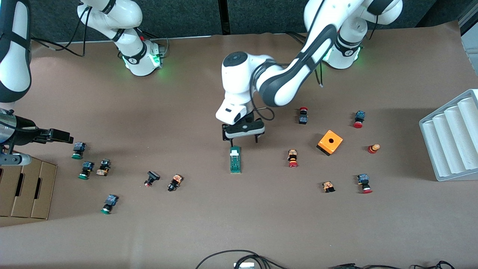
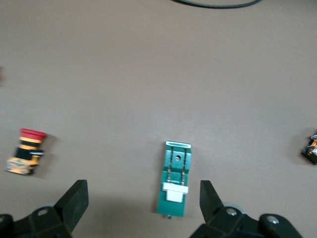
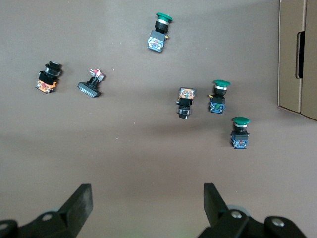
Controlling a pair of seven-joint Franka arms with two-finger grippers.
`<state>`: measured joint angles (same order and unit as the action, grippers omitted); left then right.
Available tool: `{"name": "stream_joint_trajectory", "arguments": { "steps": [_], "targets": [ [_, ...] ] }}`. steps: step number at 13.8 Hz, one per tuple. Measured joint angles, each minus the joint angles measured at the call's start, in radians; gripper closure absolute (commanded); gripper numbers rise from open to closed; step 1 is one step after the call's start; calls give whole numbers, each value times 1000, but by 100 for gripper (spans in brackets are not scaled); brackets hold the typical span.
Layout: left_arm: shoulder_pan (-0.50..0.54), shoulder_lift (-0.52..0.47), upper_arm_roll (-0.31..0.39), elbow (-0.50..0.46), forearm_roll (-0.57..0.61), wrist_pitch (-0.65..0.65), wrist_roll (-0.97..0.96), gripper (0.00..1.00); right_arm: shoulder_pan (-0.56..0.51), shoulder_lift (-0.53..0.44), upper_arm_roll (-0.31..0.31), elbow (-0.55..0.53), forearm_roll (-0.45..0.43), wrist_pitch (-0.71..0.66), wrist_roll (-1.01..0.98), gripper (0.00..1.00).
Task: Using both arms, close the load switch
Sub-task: 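Lower the left gripper and grasp the green switch base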
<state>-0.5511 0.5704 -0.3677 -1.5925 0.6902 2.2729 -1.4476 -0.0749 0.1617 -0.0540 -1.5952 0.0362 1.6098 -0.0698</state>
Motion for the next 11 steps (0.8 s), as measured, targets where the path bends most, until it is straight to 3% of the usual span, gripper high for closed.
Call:
{"name": "stream_joint_trajectory", "arguments": {
  "steps": [4,11],
  "targets": [
    [-50,65,0,-5,259,16,-241,1,0,0,0,1,0,0,-1,0],
    [-100,250,1,-14,859,18,-813,1,0,0,-3,2,0,-2,-5,0]
  ]
}}
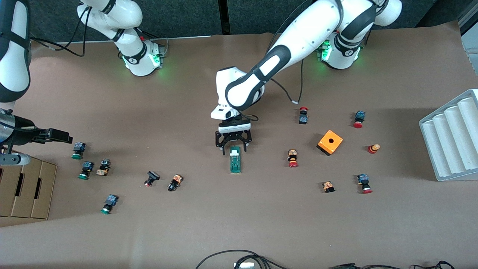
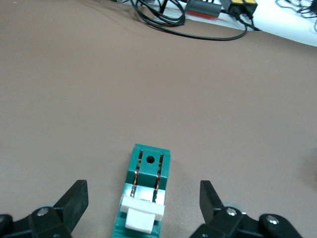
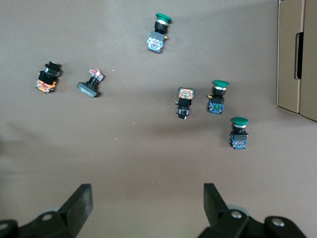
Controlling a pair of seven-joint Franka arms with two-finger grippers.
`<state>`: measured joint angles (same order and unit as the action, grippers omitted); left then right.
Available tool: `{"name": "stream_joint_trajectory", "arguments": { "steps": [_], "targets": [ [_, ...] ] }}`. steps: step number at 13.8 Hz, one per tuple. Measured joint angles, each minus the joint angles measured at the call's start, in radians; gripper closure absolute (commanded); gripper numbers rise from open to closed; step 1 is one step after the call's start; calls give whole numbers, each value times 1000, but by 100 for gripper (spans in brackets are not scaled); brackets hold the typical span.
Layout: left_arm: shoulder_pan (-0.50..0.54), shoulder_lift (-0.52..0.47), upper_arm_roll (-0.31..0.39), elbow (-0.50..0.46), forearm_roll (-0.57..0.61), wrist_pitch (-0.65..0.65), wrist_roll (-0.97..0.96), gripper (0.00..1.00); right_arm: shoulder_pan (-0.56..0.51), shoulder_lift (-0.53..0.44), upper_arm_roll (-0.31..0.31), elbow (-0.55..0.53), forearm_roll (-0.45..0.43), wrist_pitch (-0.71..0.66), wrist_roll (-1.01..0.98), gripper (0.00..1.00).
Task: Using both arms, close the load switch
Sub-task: 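Lower the left gripper and grasp the green switch base, then hold the switch with the left gripper while the right gripper approaches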
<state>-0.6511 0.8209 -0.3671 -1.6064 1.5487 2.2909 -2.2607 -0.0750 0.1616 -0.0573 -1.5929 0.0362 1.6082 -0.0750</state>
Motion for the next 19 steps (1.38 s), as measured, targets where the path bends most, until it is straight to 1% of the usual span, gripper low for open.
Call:
{"name": "stream_joint_trajectory", "arguments": {
  "steps": [1,4,6,9,13,14,16,19],
  "targets": [
    [-2,18,0,0,38,0,-24,1,0,0,0,0,0,0,0,0],
    [-16,45,4,1,91,-5,-36,1,0,0,-2,0,0,-1,0,0],
    [-33,69,11,1,148,-45,-58,1,-1,0,-4,0,0,-4,0,0],
    [-48,95,14,2,217,-72,-121,4,-1,0,-5,0,1,-26,-30,0],
    [-71,126,15,5,273,-144,-137,11,-5,0,-13,0,3,-28,-104,0],
    [-76,135,15,6,290,-170,-139,14,-5,1,-11,0,16,-28,-119,0],
    [-96,149,17,14,308,-215,-152,17,-5,0,-8,0,76,-27,-198,0],
    [-103,155,20,14,328,-230,-169,21,-5,1,-10,1,93,-27,-306,1]
  ]
}}
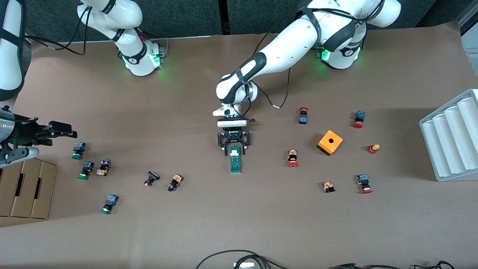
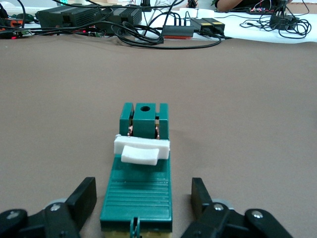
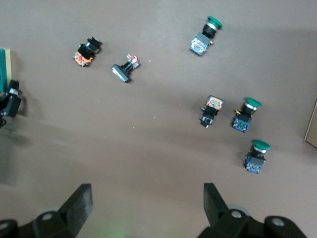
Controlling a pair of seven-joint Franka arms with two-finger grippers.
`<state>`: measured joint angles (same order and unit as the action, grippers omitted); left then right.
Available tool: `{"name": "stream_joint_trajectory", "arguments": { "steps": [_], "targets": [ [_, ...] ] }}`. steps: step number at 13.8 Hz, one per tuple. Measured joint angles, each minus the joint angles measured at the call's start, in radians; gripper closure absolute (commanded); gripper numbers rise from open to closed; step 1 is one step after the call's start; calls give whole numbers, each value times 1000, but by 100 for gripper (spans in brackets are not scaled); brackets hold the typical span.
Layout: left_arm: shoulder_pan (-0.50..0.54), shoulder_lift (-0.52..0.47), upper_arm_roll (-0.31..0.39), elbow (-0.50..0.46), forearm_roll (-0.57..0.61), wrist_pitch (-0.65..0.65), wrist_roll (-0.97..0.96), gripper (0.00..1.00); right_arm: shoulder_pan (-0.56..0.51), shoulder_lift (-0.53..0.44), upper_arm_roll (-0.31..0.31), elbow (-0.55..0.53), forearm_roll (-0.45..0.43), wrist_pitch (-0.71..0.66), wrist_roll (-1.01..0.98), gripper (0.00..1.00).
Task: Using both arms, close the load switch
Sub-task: 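Hold the switch with the left gripper while the right gripper approaches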
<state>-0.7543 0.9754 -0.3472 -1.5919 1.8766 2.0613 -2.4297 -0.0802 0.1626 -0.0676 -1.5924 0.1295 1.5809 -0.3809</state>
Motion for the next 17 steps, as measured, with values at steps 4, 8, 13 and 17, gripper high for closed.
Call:
{"name": "stream_joint_trajectory", "arguments": {
  "steps": [4,8,13,17],
  "targets": [
    [-16,11,1,-1,19,-49,-26,37,0,10,3,0,3,2,-156,1],
    [-34,19,7,-1,34,-83,-58,36,26,32,14,0,6,41,-336,1],
    [-37,21,9,-1,39,-89,-59,36,124,44,17,2,6,125,-559,1],
    [-45,28,10,1,47,-109,-60,36,141,61,15,2,6,184,-685,1]
  ]
}}
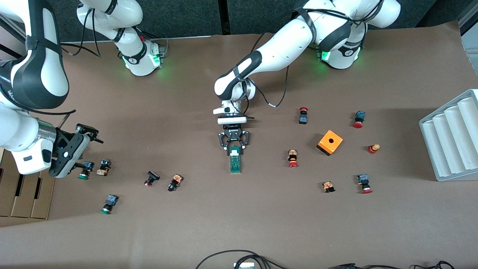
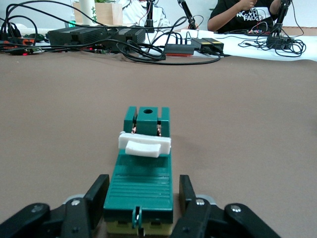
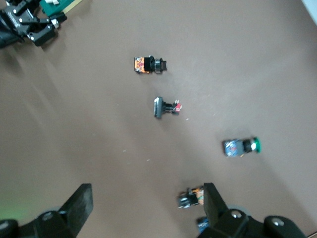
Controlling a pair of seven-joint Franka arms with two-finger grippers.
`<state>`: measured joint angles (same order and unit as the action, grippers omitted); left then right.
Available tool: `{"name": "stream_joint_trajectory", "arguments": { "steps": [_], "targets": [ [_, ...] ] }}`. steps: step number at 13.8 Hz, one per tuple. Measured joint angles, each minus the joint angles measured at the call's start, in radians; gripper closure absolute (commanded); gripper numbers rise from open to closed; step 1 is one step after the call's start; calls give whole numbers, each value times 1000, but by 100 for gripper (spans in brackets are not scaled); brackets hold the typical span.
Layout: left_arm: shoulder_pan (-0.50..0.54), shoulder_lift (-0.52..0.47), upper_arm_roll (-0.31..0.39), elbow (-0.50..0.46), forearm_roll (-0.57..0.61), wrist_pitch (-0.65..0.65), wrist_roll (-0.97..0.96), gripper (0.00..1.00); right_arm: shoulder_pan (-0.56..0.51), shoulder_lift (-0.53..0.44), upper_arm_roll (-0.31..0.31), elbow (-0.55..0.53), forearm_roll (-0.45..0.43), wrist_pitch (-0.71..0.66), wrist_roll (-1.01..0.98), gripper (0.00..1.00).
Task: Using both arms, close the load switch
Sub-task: 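Hold the switch with the left gripper while the right gripper approaches, then lower the right gripper onto the white lever of the switch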
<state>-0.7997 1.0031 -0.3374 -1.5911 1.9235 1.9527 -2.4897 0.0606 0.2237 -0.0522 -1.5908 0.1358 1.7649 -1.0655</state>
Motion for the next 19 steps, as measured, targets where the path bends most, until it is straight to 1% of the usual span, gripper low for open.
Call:
{"name": "stream_joint_trajectory", "arguments": {
  "steps": [3,9,14,19],
  "targets": [
    [-9,3,0,1,0,-12,-3,35,0,17,6,0,0,36,-63,1],
    [-33,13,1,0,0,-56,-22,35,3,33,57,0,22,69,-75,1],
    [-41,16,1,-9,2,-87,-28,37,74,39,62,0,24,115,-76,1],
    [-41,16,1,-9,4,-88,-31,38,164,85,63,0,28,187,-76,1]
  ]
}}
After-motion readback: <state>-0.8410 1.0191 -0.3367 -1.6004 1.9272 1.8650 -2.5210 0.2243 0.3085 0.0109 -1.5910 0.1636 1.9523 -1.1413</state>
